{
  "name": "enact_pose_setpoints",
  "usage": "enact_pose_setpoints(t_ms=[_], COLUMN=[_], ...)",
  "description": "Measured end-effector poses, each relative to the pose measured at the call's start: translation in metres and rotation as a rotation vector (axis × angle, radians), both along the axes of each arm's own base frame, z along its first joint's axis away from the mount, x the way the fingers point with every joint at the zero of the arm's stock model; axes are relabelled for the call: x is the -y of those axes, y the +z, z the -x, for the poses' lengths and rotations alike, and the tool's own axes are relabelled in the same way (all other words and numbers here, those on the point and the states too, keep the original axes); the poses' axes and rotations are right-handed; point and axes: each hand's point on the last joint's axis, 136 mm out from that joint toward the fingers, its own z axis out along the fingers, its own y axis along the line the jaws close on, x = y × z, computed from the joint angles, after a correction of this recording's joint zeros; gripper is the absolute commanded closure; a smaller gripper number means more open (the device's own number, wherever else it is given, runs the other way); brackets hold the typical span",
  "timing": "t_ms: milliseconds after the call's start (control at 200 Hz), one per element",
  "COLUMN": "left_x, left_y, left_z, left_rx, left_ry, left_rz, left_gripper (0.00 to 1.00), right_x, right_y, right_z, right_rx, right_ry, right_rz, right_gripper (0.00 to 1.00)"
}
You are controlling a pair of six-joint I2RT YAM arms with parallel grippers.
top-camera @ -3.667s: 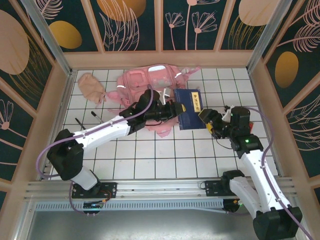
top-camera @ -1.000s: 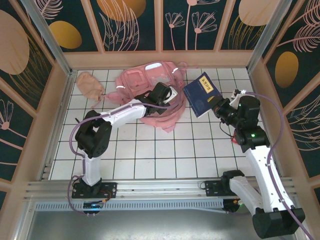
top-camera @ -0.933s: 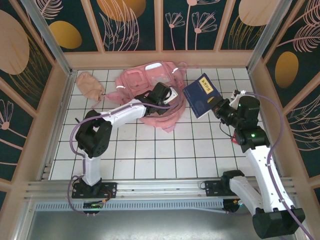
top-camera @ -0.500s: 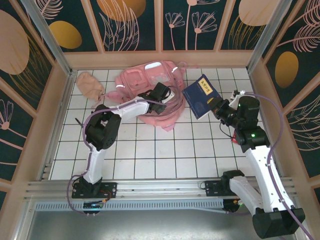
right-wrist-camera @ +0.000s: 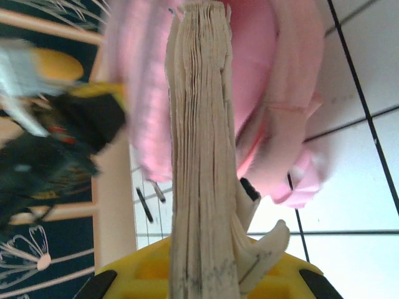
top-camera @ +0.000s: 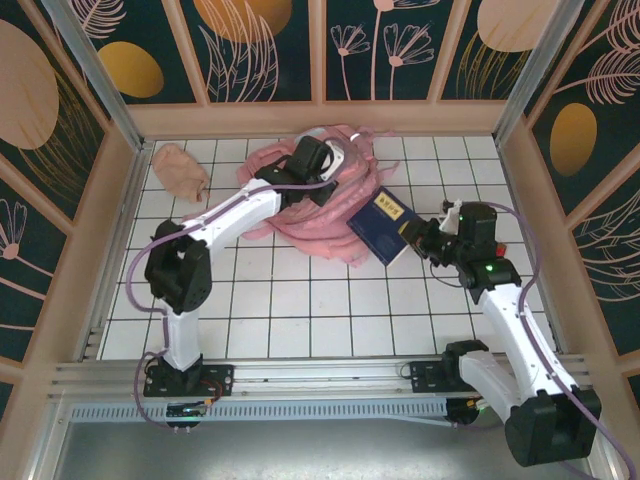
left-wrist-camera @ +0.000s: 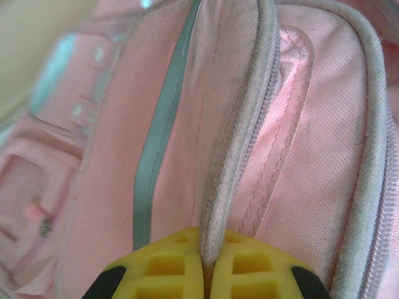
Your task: Pack the student bag
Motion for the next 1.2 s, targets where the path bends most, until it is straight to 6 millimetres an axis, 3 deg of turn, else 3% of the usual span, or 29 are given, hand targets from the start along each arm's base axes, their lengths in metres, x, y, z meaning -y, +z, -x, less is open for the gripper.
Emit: enact_pose_setpoints(t_ms=[135, 230, 360, 475, 661, 901, 991, 1081, 1201], left_x=[-0.004, 0.0, 0.01, 0.019, 0.028, 0.034, 0.035, 0.035, 0.034], left_y=[0.034, 0.037, 0.038, 0.045, 0.071, 0.092, 0.094, 0.092, 0.088], left_z=[0.004, 0.007, 0.014, 0.022, 0.036, 0.052, 0.054, 0.055, 0.056], left_rx=[0.024, 0.0, -0.056, -0.097, -0.135, -0.166, -0.167, -0.171, -0.162], left_ry=[0.048, 0.056, 0.041, 0.028, 0.004, -0.037, -0.046, -0.051, -0.061], left_rz=[0.085, 0.135, 0.209, 0.288, 0.43, 0.537, 0.547, 0.546, 0.529], left_gripper=[1.0, 1.0, 1.0, 1.0, 1.0, 1.0, 1.0, 1.0, 1.0], right_x=[-0.016, -0.024, -0.038, -0.055, -0.074, -0.117, -0.129, -0.135, -0.136], right_y=[-0.027, -0.041, -0.035, -0.034, -0.055, -0.063, -0.078, -0.097, -0.106], right_z=[-0.006, -0.011, -0.024, -0.044, -0.078, -0.144, -0.161, -0.164, -0.16], right_rx=[-0.089, -0.139, -0.118, -0.11, -0.146, -0.065, -0.064, -0.091, -0.096], right_ry=[0.103, 0.139, 0.167, 0.159, -0.001, -0.133, -0.156, -0.168, -0.15], right_rz=[-0.03, -0.051, -0.119, -0.186, -0.222, -0.307, -0.308, -0.294, -0.268], right_gripper=[1.0, 1.0, 1.0, 1.0, 1.0, 1.0, 0.85, 0.65, 0.52])
